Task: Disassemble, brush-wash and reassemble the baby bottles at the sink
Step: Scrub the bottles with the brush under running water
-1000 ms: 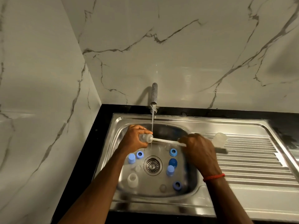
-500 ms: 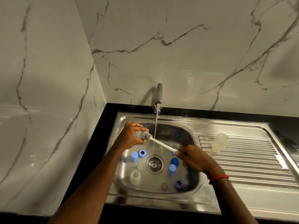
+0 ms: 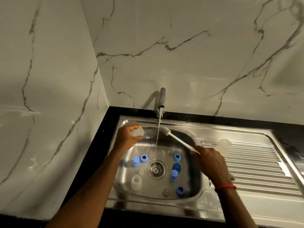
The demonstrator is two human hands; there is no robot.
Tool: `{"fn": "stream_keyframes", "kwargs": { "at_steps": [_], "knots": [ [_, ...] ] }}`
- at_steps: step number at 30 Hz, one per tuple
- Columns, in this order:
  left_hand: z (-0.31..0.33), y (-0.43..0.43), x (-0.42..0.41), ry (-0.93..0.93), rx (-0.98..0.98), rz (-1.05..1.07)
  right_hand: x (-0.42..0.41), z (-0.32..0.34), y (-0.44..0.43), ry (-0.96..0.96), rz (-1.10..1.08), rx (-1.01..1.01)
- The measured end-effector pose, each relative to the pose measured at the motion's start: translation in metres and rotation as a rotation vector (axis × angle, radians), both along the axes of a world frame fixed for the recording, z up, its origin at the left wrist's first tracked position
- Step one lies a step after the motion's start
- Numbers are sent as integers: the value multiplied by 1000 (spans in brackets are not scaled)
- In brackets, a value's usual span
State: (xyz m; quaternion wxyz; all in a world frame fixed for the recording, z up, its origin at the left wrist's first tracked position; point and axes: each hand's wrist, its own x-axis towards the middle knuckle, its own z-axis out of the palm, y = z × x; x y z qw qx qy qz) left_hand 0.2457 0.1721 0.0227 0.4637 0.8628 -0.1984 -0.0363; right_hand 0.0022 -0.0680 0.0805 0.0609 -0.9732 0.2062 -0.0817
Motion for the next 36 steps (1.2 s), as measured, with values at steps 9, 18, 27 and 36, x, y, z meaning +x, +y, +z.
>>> {"fn": "stream_keyframes", "kwargs": {
  "at_steps": [9,18,27,36],
  "knots": [
    [-3,-12,-14,139,-38,-23,54,-14,14,9,-85,89],
    [-7,-13,-8,135,-70,-69,59,-12,11,-2,-67,216],
    [6,-14,-7,143,-95,-181,11,21,-6,-8,50,117],
    [2,-22,-16,274,-244,-203,20,-1,21,-162,195,167]
  ]
}}
